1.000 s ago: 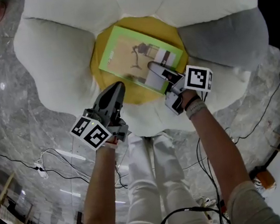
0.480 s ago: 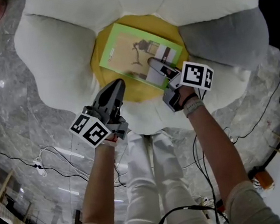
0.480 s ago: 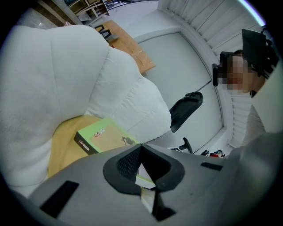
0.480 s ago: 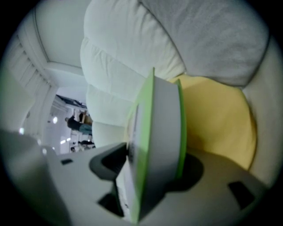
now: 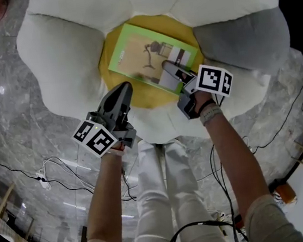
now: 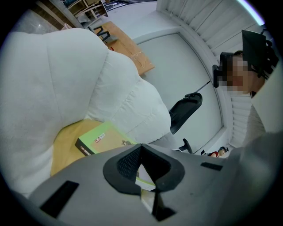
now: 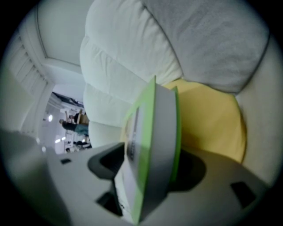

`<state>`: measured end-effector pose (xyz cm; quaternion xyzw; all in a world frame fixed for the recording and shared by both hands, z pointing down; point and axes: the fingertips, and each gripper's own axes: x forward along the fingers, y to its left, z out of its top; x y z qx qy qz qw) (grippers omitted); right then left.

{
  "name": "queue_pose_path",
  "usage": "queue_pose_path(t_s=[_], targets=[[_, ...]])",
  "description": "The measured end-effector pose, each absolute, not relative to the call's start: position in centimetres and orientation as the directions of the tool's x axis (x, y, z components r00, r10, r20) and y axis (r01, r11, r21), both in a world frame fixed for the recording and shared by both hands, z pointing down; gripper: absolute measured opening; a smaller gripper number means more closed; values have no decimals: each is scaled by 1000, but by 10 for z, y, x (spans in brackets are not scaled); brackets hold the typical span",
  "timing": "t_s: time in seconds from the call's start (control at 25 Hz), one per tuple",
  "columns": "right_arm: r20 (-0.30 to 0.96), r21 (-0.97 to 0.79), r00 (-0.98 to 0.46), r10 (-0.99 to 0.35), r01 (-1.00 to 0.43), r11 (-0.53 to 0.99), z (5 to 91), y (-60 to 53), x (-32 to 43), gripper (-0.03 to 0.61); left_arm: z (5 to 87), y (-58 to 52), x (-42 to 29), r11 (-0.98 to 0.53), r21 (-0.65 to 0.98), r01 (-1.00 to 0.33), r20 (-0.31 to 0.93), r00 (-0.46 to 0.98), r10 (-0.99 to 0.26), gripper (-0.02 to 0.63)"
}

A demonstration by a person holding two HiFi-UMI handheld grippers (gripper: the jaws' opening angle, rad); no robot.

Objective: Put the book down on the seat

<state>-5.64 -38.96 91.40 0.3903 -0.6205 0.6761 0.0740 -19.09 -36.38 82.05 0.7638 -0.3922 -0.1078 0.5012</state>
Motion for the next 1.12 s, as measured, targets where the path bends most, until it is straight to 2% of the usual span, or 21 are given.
queue_pose_path(t_s=[1.12], targets=[[669,-739,-643,-373,-630,-241,922,-365,-16,295,821,-354,-176,-179,862,-475,227,677,-700,25]])
